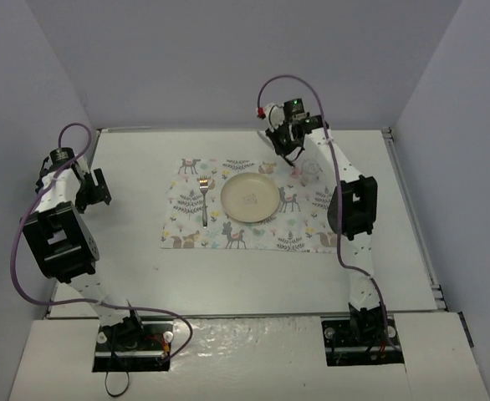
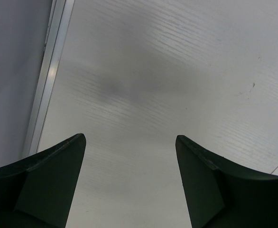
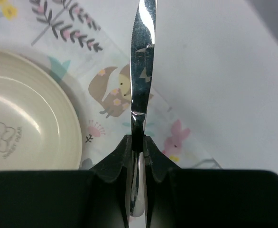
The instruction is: Set the dinner table for one person
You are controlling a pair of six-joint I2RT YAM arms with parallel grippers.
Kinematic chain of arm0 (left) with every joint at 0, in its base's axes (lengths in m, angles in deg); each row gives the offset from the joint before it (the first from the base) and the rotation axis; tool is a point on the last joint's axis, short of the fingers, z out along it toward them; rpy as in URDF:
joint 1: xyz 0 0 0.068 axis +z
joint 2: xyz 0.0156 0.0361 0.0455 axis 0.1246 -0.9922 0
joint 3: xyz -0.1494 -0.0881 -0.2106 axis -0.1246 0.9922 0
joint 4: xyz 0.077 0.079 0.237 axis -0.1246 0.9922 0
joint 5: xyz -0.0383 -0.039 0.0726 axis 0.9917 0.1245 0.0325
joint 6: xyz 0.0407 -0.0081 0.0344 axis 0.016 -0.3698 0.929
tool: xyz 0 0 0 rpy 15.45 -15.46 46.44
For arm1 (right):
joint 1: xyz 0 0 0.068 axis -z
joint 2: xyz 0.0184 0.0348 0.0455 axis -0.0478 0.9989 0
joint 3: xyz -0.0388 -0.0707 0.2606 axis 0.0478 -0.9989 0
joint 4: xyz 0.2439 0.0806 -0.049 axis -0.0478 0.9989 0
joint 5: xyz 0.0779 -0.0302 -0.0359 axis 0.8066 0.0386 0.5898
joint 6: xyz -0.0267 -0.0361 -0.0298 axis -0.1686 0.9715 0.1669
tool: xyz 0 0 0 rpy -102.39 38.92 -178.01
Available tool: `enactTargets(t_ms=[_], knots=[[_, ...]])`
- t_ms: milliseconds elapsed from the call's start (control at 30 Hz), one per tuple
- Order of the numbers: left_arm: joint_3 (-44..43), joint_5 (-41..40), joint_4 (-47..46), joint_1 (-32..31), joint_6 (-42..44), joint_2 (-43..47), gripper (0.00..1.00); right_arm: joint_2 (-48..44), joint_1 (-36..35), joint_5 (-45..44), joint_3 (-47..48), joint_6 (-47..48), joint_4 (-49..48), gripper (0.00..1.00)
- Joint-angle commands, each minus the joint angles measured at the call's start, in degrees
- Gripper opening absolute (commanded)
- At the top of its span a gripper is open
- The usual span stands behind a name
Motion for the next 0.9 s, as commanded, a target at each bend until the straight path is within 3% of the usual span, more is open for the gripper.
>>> enactTargets(t_ms=[0,133,200,300,433,667,867], knots=[[-3.61,0.59,-1.33,0.33,-0.05,4.57,0.74,-15.69,-0.16,-6.92,-1.75,-13.24,-6.79,0.00],[-4.24,0.81,-0.80,0.33,0.37,4.83,0.74,-18.45,0.00,-12.85,-6.27,-21.13,-3.41,0.00],[-4.26,1.36,-0.80,0.33,0.53,4.92,0.74,-17.96,-0.26,-17.37,-7.17,-26.43,2.65,0.00],[-3.66,1.57,-1.36,0.33,0.62,5.10,0.74,-20.21,-0.69,-17.87,-12.29,-25.93,4.66,0.00],[-2.00,1.96,-2.15,0.33,0.89,5.53,0.74,-24.37,-0.79,-16.50,-20.70,-27.52,6.83,0.00],[1.25,2.58,-3.69,0.42,1.31,7.09,0.74,-30.70,-0.88,-6.74,-27.51,-29.95,12.33,0.00],[3.22,3.23,-3.75,0.39,1.92,9.15,0.74,-31.93,0.19,-5.55,-32.82,-31.74,14.40,0.00]])
